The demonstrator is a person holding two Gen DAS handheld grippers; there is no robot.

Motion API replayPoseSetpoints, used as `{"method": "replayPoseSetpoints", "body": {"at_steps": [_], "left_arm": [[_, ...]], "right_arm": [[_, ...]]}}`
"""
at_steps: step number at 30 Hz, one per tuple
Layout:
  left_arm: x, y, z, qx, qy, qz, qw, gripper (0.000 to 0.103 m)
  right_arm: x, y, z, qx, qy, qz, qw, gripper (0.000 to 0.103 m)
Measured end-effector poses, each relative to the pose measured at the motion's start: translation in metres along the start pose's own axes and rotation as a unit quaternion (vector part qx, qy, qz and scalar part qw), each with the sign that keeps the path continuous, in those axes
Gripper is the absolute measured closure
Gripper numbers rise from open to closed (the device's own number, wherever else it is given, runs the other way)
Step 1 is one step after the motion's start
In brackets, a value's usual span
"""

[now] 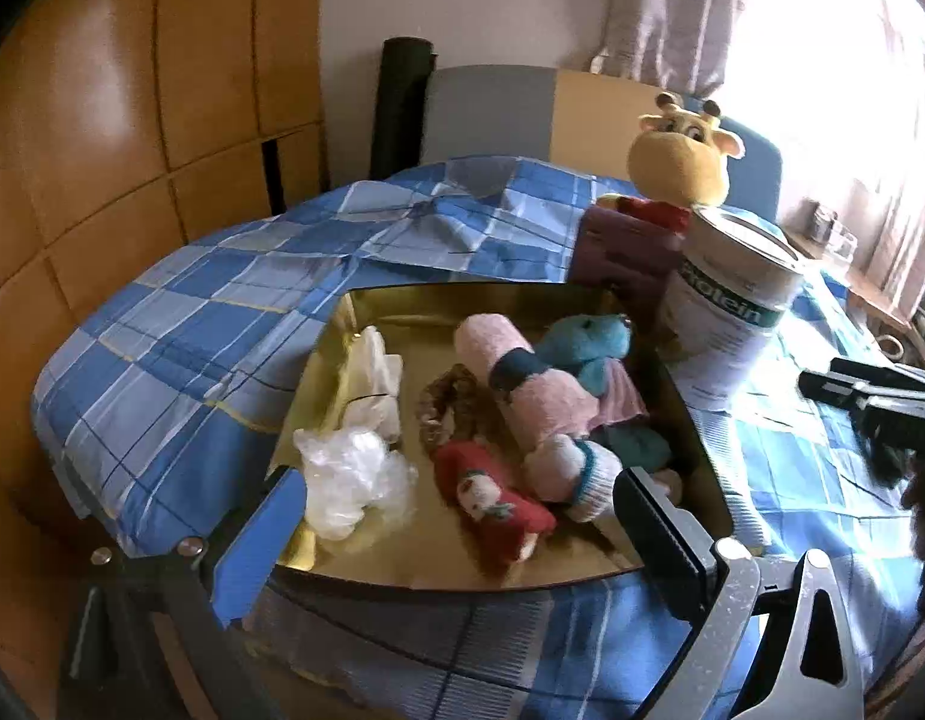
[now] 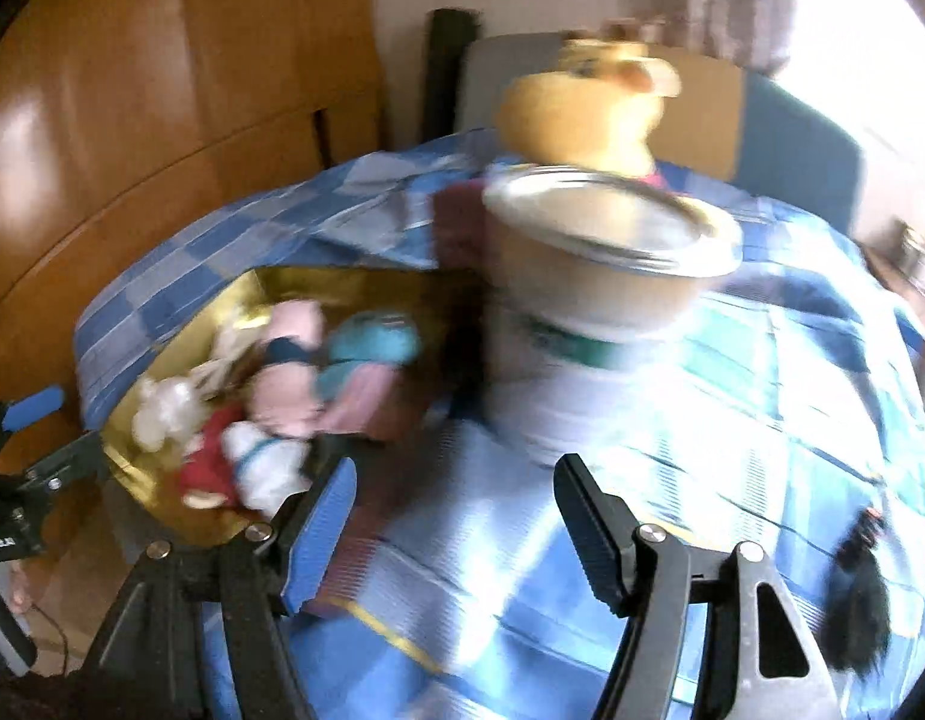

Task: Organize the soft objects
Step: 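Carry the white knit glove to the gold tray and release it with right tool, then move both tools back toward the black-haired doll and tissue pack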

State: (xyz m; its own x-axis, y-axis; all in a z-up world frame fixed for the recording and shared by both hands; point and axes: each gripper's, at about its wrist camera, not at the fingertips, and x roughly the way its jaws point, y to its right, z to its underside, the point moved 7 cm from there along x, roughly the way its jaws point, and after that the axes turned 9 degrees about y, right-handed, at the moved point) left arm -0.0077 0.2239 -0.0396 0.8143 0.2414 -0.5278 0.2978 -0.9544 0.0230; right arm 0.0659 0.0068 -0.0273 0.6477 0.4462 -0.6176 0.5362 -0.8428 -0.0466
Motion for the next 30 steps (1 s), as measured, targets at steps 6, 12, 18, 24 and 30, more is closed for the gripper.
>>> {"method": "replayPoseSetpoints", "body": {"at_steps": [6,12,18,24,30], "left_arm": [[0.000,0.025,-0.006,0.020,0.002,0.029,0.9994,0.000],[-0.002,0.066,-0.019,0.050,0.012,0.079,0.9956,0.000],[0.005,0.117,-0.019,0.083,-0.008,0.130,0.9879,0.000],[0.011,0.181,-0.012,0.108,-0.039,0.196,0.9739,0.001],[0.019,0.249,-0.002,0.136,-0.080,0.262,0.9521,0.010]], "right_arm": [[-0.034,0.092,0.006,0.068,0.012,0.073,0.995,0.034],[-0.078,0.207,0.030,0.164,0.025,0.204,0.965,0.034],[-0.122,0.307,0.092,0.308,0.045,0.309,0.898,0.034],[-0.150,0.350,0.144,0.471,0.078,0.315,0.820,0.034],[-0.154,0.355,0.159,0.521,0.089,0.297,0.795,0.033]]}}
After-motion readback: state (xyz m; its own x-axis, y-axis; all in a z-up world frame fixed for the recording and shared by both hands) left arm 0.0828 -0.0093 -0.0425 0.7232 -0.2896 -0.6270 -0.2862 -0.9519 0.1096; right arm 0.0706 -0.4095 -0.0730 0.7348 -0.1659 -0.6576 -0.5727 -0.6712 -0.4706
